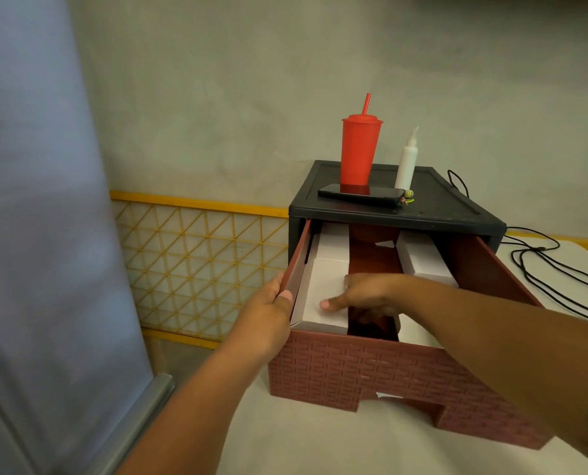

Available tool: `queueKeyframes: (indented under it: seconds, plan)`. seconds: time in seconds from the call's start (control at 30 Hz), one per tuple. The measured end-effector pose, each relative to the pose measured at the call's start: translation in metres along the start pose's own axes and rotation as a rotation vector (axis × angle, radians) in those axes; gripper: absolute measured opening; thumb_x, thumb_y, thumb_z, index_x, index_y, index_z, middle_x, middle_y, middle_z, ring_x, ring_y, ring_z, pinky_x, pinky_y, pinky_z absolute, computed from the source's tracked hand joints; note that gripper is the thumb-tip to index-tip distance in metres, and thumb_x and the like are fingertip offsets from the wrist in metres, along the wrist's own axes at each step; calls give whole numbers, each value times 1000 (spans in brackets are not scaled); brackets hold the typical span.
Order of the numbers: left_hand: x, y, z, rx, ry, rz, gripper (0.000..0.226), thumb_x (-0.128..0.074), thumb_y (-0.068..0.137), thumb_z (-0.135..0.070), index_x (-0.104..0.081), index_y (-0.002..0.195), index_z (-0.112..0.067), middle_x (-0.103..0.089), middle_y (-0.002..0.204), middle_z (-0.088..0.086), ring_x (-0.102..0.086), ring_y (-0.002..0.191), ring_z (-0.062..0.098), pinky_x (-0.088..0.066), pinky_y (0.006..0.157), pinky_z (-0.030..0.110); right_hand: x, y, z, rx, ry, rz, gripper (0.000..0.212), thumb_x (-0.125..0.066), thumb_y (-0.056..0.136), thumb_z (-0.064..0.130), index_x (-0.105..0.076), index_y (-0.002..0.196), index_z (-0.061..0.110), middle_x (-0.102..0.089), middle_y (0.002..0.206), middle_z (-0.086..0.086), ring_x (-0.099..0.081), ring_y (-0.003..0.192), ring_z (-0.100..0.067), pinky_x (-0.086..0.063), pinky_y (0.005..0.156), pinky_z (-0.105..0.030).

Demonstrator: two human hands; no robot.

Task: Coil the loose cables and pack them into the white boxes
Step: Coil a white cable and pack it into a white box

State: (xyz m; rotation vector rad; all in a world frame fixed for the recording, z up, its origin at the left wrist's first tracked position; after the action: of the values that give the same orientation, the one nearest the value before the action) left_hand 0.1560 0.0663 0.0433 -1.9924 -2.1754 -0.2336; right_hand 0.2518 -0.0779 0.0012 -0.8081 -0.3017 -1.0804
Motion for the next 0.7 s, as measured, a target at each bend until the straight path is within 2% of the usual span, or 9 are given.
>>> queueKeyframes:
  seconds: [0.03, 0.1, 0.23, 0.43, 0.7]
  plan:
    - [-1, 0, 0, 1, -5, 4, 39, -30, 102, -21, -42, 137, -33, -57, 110, -13, -57, 107, 11, -46, 96, 31, 4, 4, -1, -19, 66, 1, 75, -70, 80, 34, -32, 139, 9, -37, 145, -10, -40, 129, -30, -41, 96, -38]
    - [0, 1, 2, -2, 5, 9, 40, -30, 102, -22, -41, 138, -33, -57, 121, -10, -56, 111, 13, -44, 100, 35, 12, 16, -1, -38, 131, -37, 68, -64, 86, 26, -30, 141, 6, -31, 149, -11, -34, 134, -31, -38, 102, -39]
    - [1, 8, 8, -10, 25, 4, 42, -31, 101, -24, -37, 140, -35, -53, 131, -10, -52, 118, 12, -39, 105, 38, 25, 44, 1, -32, 166, -132, 51, -61, 89, 13, -39, 134, 3, -38, 143, -11, -39, 129, -29, -38, 106, -39]
    - [0, 14, 15, -21, 41, 31, 44, -31, 100, -27, -31, 143, -39, -46, 140, -13, -46, 126, 11, -35, 109, 39, 50, 80, -1, -46, 139, -329, 47, -58, 91, 18, -42, 132, -1, -45, 135, -15, -44, 123, -32, -39, 104, -40]
    - [-1, 16, 17, -43, 35, 27, 45, -34, 100, -23, -32, 144, -35, -47, 140, -10, -45, 127, 11, -34, 110, 37, 58, 92, -9, -13, 263, -368, 50, -56, 92, 14, -36, 136, 2, -48, 130, -16, -48, 117, -32, -42, 102, -43]
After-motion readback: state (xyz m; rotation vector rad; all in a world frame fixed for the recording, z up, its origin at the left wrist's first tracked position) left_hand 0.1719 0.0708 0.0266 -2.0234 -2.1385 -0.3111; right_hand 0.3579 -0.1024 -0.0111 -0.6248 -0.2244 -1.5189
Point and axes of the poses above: each hand's wrist, its own y-axis towards the middle knuckle, its own x-axis out of the back of the hand, z = x × y, the point moved 10 cm from there along y, towards the middle knuckle
